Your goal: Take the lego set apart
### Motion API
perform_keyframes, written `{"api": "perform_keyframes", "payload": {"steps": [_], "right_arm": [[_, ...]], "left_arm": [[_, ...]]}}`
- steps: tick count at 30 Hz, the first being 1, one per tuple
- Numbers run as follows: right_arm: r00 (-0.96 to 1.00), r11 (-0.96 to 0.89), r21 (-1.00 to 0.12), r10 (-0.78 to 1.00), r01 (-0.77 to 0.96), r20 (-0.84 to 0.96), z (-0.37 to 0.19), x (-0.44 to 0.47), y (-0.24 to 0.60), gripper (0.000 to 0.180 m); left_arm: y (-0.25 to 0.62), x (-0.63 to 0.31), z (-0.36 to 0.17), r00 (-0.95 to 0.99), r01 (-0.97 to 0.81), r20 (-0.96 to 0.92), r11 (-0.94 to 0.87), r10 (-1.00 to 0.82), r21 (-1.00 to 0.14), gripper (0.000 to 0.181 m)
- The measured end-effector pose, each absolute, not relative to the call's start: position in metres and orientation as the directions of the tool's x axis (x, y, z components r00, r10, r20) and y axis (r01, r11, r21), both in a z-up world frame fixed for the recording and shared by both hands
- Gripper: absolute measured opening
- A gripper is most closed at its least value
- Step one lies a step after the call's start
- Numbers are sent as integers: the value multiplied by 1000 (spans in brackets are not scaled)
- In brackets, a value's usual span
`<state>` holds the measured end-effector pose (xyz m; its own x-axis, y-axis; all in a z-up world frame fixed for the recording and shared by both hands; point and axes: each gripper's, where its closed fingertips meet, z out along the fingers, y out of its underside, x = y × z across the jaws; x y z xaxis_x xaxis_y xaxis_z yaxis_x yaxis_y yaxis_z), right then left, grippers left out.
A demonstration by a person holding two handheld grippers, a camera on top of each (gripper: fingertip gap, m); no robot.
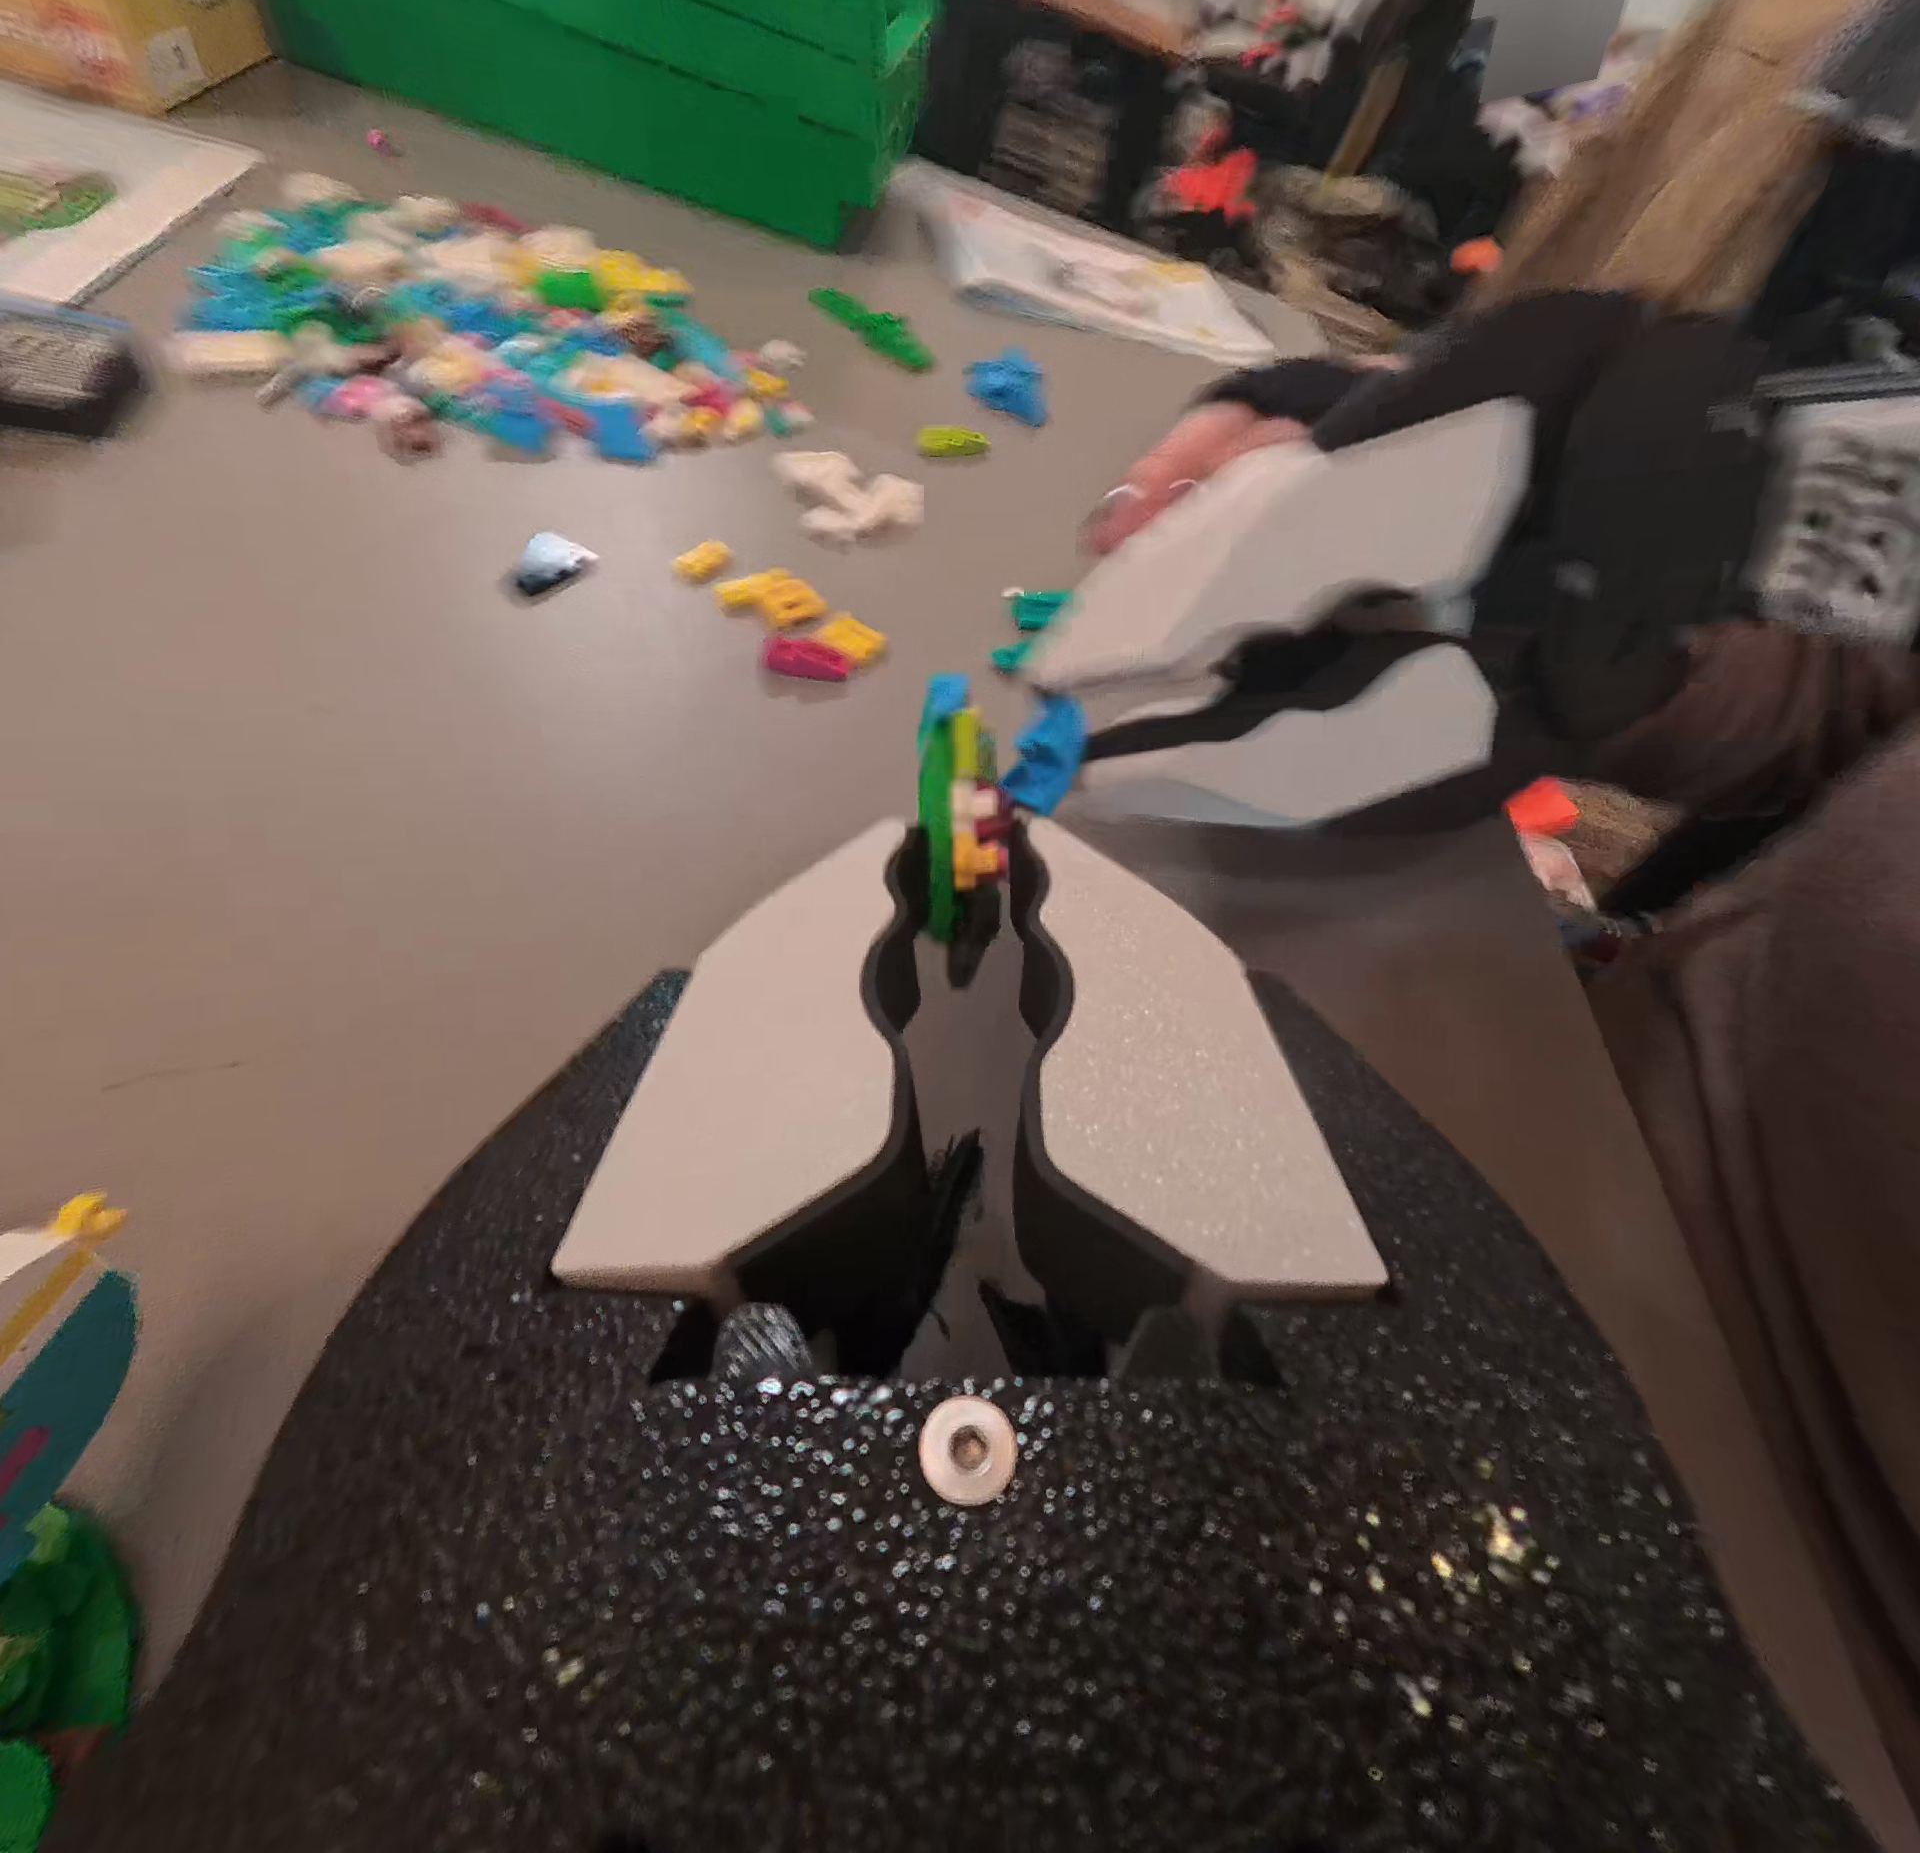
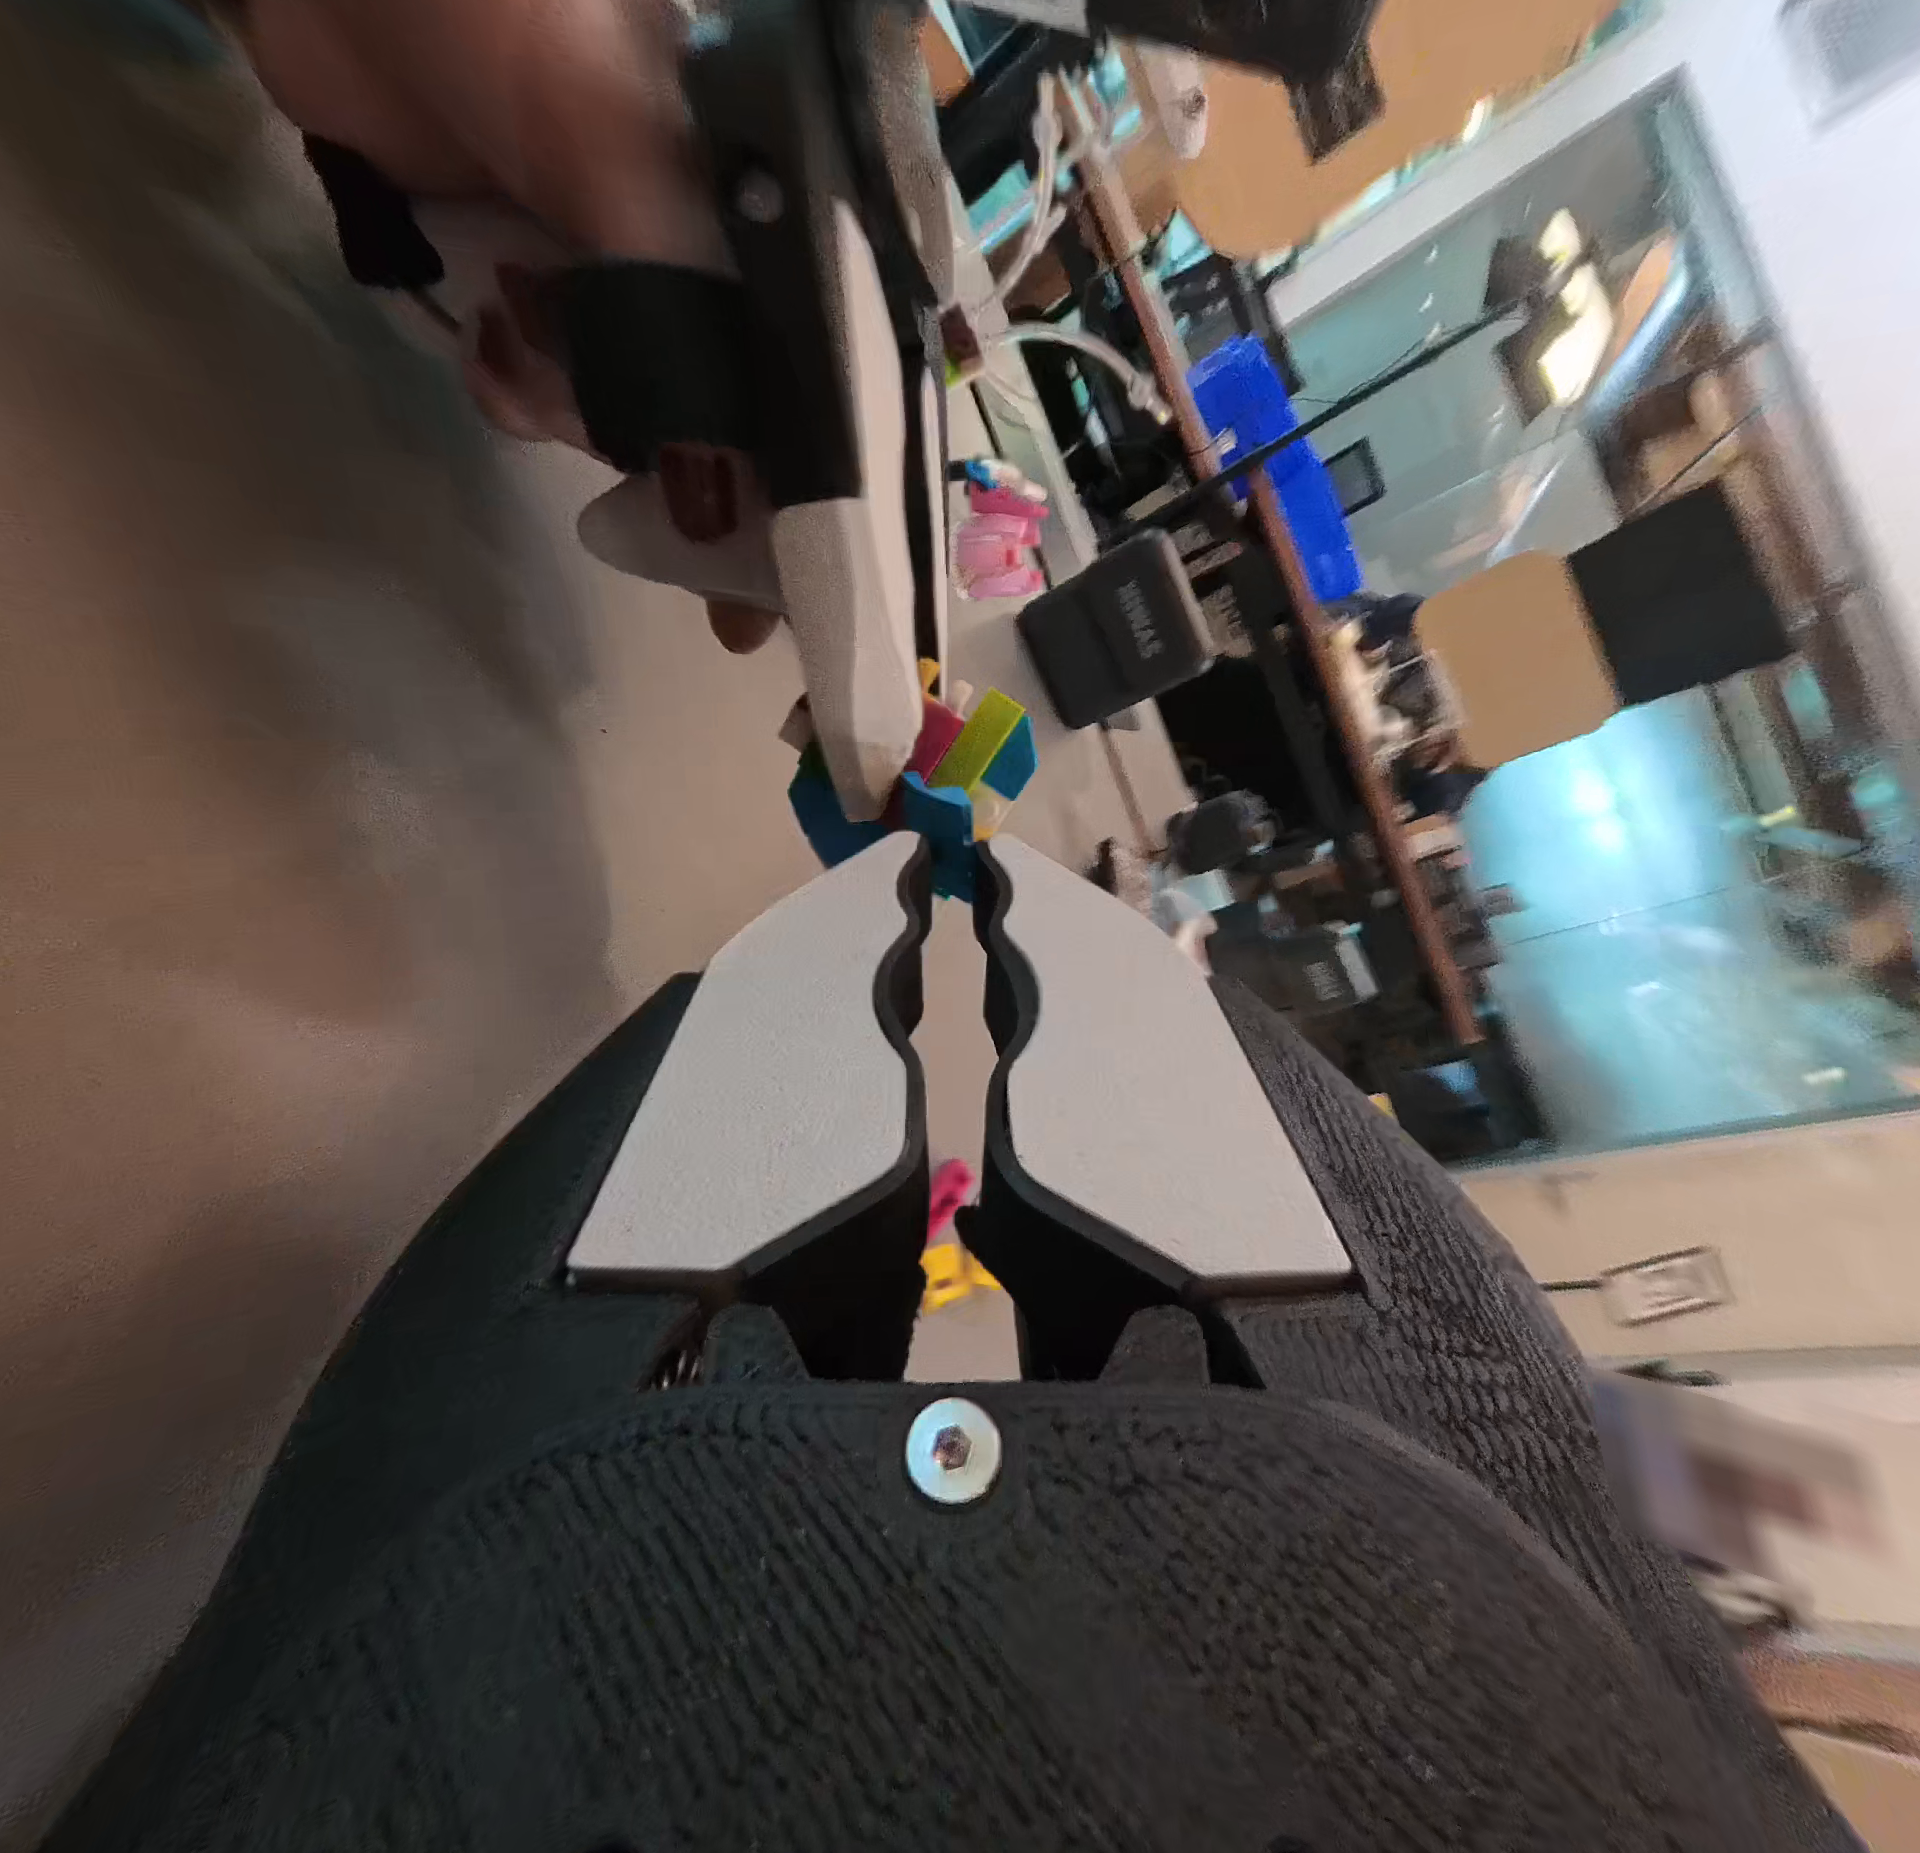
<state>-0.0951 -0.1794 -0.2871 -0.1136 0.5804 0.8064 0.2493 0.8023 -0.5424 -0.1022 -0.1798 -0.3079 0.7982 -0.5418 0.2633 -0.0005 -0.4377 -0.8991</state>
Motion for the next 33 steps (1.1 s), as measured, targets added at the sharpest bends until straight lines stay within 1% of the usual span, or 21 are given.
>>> {"api": "perform_keyframes", "payload": {"steps": [2, 3, 6, 10, 11, 13, 15, 17, 19, 21, 22, 24, 26, 27, 28, 31, 33], "right_arm": [[-85, 849, -471, 501, 239, 861, -283, -95, -181, 3], [-86, 844, -482, 512, 234, 855, -283, -96, -182, 3], [-108, 781, -578, 612, 236, 783, -287, -98, -179, 3], [-109, 650, -716, 755, 254, 647, -279, -82, -165, 3], [-90, 624, -729, 773, 282, 628, -277, -73, -152, 4], [-18, 576, -717, 784, 393, 621, -275, -44, -107, 3], [79, 436, -725, 828, 533, 555, -279, -1, -51, 3], [179, 214, -739, 893, 639, 413, -293, 48, -3, 3], [259, 25, -697, 918, 717, 299, -313, 92, 29, 3], [294, -71, -649, 924, 757, 243, -329, 117, 46, 3], [300, -100, -642, 931, 760, 210, -335, 121, 49, 3], [306, -121, -642, 934, 757, 185, -339, 122, 54, 3], [306, -116, -623, 929, 774, 208, -343, 122, 59, 4], [308, -116, -610, 926, 784, 219, -346, 122, 61, 9], [307, -114, -595, 923, 796, 233, -349, 122, 63, 17], [303, -78, -573, 901, 816, 309, -348, 123, 67, 26], [318, -31, -585, 862, 811, 395, -332, 118, 66, 29]], "left_arm": [[-179, -105, -303, 753, 127, 394, -472, -527, -872, 15], [-178, -106, -303, 738, 157, 429, -487, -520, -859, 15], [-178, -106, -314, 778, 89, 378, -507, -502, -857, 15], [-176, -110, -313, 807, 65, 332, -485, -488, -872, 15], [-176, -109, -312, 806, 63, 328, -480, -492, -875, 15], [-177, -107, -308, 799, 68, 329, -468, -503, -881, 15], [-177, -103, -307, 790, 63, 328, -463, -518, -884, 15], [-177, -99, -306, 777, 69, 338, -462, -532, -884, 15], [-177, -96, -306, 764, 72, 349, -466, -543, -882, 15], [-177, -93, -307, 751, 74, 357, -466, -555, -882, 15], [-177, -91, -307, 747, 75, 361, -468, -558, -881, 15], [-177, -89, -306, 736, 82, 370, -468, -567, -880, 15], [-178, -88, -306, 734, 87, 374, -467, -568, -880, 15], [-178, -89, -305, 735, 88, 372, -465, -567, -881, 15], [-178, -90, -305, 736, 90, 372, -463, -565, -882, 15], [-177, -92, -302, 736, 101, 378, -460, -562, -882, 15], [-176, -94, -301, 734, 123, 391, -457, -555, -881, 15]]}}
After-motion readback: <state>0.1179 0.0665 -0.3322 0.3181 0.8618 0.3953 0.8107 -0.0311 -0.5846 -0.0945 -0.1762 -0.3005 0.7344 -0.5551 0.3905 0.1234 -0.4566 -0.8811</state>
